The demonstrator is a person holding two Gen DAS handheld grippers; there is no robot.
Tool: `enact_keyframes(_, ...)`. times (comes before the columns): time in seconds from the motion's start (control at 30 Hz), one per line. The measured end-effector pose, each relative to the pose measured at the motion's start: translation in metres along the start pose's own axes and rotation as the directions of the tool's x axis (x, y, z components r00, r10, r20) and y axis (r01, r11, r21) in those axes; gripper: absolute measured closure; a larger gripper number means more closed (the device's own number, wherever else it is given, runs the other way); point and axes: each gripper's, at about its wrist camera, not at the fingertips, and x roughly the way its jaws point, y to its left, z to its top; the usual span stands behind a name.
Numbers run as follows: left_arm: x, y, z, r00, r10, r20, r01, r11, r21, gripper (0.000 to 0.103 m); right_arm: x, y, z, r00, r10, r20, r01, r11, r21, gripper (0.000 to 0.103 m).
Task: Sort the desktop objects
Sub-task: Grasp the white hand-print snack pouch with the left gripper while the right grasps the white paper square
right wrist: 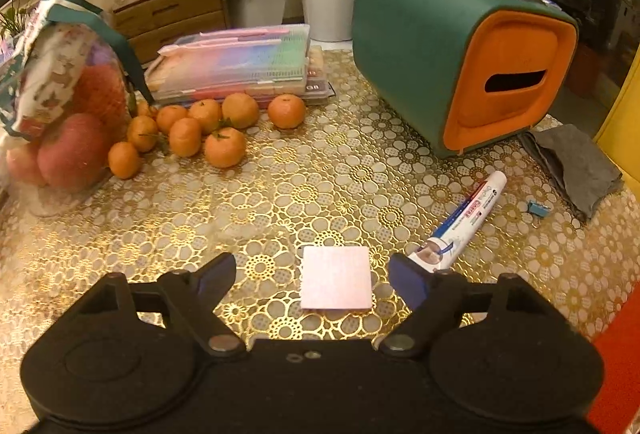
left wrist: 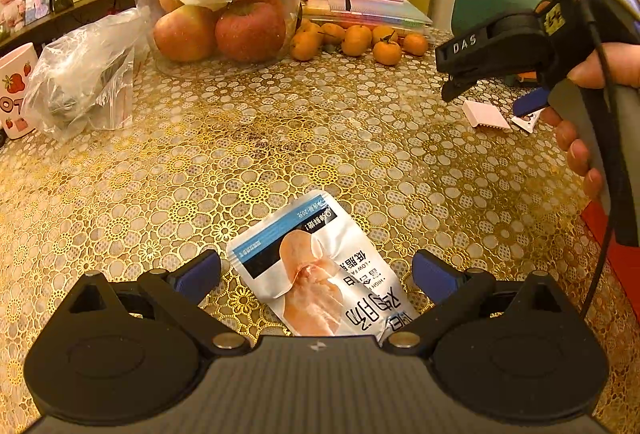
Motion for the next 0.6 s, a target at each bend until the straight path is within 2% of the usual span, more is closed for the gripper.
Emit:
enact_keyframes(0.3,0.002,-0.005,-0.003,0.999,0.027,0.022,-0.028,0.999,0.034,0.002,0.013,-0.003,-0.005,0.999,0.008,-0.036,-0.008,1.0,-0.006,0.036)
enact_keyframes(0.5,0.002,-0.006,-0.004,0.999,0.038,0.029,-0.039,0.999,0.031,0.002,0.011,0.004,-0.008,1.0,-0.015,-0.02,0.014,0.999,-0.042,0.041)
enact_keyframes(0.6,0.0,-0.006,-0.004,0.998,0.037,0.043,-0.038,0.999,0.033,0.013,0.01,0.006,-0.008,1.0,-0.009,-0.018,0.008,0.999,-0.047,0.046)
